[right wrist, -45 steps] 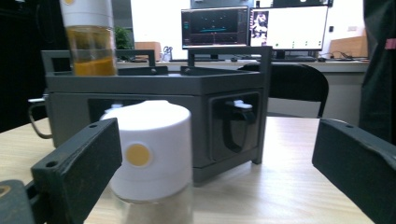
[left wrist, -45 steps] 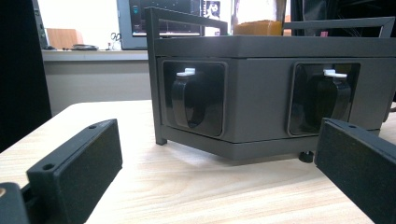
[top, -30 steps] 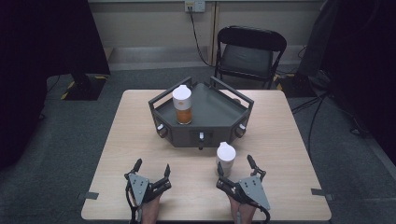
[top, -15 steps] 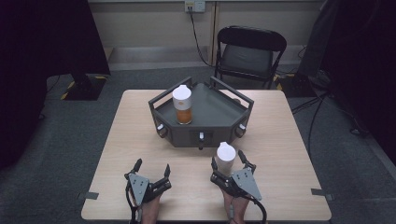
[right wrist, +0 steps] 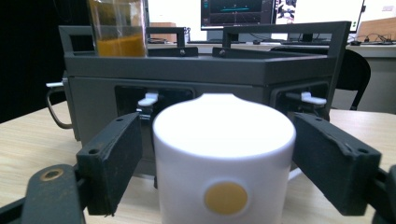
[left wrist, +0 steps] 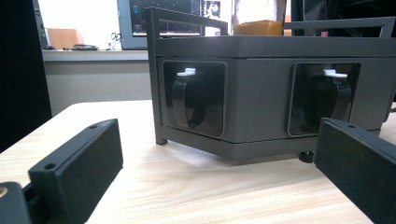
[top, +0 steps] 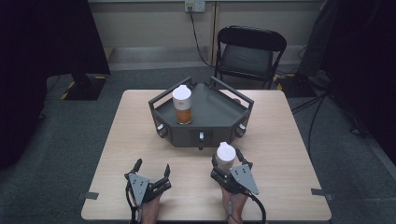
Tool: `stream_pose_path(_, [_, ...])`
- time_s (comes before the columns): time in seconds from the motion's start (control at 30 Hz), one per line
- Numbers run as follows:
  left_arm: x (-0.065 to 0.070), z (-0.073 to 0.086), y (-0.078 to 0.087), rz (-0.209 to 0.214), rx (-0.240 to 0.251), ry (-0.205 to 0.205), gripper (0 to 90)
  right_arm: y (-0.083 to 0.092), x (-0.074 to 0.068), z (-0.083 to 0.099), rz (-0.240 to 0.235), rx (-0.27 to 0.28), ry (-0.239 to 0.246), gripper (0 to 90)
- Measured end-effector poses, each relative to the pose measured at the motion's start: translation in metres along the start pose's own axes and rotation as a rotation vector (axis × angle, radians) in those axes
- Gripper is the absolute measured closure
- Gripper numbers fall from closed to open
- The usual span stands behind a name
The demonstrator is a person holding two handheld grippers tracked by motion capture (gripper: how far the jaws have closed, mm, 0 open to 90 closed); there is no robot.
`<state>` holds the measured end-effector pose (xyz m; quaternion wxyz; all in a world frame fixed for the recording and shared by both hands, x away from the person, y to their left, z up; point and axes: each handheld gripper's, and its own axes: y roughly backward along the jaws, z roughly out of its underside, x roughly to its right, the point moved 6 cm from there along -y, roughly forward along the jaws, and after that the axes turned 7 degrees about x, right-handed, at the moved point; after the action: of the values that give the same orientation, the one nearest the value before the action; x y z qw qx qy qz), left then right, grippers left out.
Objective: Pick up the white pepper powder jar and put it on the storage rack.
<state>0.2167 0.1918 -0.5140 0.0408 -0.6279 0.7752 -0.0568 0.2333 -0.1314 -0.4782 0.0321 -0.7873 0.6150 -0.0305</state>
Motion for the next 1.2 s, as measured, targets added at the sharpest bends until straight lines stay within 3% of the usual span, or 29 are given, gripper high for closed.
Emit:
stream_pose_path(0.3, [0.0002, 0.0, 0.0, -0.002, 0.0, 0.0, 1.1, -0.0031, 0.0055, 0.0049, -0.007, -0.03, -0.037, 21.8])
stream_pose_path(0.47, [0.0002, 0.0, 0.0, -0.002, 0.0, 0.0, 1.2, -0.0031, 0.0063, 0.0055, -0.02, -0.025, -0.024, 29.1])
stream_pose_path(1.2, [0.0002, -0.0001, 0.0, -0.002, 0.0, -0.001, 1.1, -0.0039, 0.0063, -0.0007, -0.015, -0.051, -0.012, 29.8])
